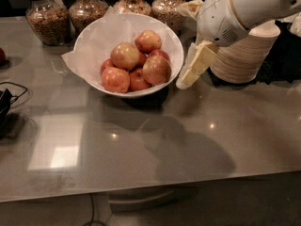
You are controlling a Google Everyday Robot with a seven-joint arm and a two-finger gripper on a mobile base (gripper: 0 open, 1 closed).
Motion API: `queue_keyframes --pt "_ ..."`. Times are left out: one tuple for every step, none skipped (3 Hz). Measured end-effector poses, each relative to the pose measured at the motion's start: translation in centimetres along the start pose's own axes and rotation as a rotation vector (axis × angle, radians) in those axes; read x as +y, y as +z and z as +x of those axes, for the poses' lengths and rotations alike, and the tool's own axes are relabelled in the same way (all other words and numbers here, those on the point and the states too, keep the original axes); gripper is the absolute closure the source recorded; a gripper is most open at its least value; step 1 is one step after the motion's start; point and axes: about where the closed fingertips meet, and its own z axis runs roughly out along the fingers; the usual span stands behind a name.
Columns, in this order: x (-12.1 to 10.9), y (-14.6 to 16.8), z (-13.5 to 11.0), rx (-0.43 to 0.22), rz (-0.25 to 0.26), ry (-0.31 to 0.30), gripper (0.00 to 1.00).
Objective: Pick apple from white bowl
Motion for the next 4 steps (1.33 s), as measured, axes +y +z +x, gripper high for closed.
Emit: queue_keyframes --pt "-1.1 1.4 -1.5 -0.058 -0.006 -0.017 0.0" --pt "-1.9 2.5 -2.9 -0.094 -0.018 -0.037 0.05" --pt "-2.4 3.2 -4.2 -0.12 -0.038 -0.057 0.14" --pt "-2.6 4.4 -5.0 -0.13 -0.065 -0.073 0.15"
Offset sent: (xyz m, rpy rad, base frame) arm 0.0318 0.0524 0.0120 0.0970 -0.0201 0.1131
